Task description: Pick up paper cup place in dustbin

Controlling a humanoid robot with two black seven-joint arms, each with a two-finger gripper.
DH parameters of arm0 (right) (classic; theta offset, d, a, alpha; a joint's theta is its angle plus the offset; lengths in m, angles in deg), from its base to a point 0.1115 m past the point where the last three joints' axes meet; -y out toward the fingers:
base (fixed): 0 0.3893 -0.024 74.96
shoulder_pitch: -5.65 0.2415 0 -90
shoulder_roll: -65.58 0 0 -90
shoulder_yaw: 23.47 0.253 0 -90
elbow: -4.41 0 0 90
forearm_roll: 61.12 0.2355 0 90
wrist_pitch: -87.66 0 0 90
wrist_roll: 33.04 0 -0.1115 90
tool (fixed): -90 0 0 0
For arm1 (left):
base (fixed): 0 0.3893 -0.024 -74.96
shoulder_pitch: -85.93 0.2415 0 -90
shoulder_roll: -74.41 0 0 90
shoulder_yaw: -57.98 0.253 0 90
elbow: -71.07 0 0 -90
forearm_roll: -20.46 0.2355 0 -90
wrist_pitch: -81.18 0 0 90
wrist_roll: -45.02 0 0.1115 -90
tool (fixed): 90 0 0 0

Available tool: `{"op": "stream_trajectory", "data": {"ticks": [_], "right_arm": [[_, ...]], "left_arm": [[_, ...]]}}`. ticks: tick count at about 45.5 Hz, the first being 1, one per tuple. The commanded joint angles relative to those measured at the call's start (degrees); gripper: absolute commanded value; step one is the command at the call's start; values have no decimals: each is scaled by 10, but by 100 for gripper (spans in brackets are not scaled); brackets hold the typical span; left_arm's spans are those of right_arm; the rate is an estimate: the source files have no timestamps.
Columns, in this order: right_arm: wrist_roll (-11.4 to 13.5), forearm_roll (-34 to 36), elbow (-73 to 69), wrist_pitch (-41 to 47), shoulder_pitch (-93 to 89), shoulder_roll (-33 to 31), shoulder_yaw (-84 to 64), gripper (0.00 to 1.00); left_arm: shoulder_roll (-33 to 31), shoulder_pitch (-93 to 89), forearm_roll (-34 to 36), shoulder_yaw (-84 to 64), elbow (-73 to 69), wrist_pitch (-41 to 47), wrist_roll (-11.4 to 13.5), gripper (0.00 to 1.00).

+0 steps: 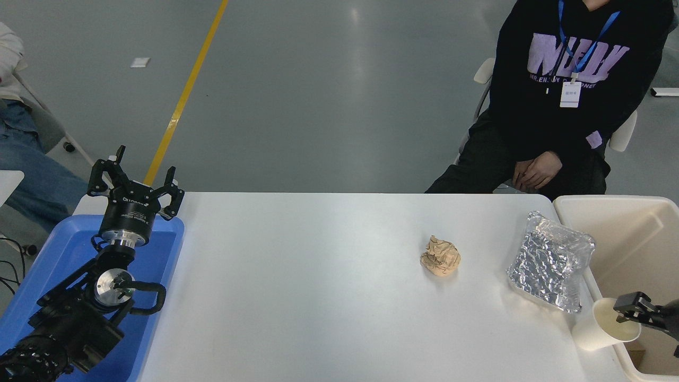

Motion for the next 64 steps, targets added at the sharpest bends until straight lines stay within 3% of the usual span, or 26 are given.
{"op": "stream_trajectory", "data": {"ticks": [1, 6, 12, 36, 53, 64], "right_arm": [[0, 2, 1, -5, -6, -2, 6, 66], [0, 7, -2, 0, -5, -10, 15, 30], [0, 9, -6, 1, -5, -18, 27, 0], [-3, 10, -15, 25, 5, -47, 45, 0], [-3, 7, -26, 346, 237, -104, -26, 0], [-1, 0, -24, 354, 428, -87, -139, 0]], "left_arm": [[0, 0, 0, 0, 0, 0, 0, 99], [-1, 0, 0, 0, 0, 0, 0, 99], [0, 0, 0, 1, 0, 0, 0, 99], [0, 0, 0, 0, 0, 0, 0, 99], [0, 0, 0, 0, 0, -1, 0, 99], [0, 0, 0, 0, 0, -1, 0, 99]]}}
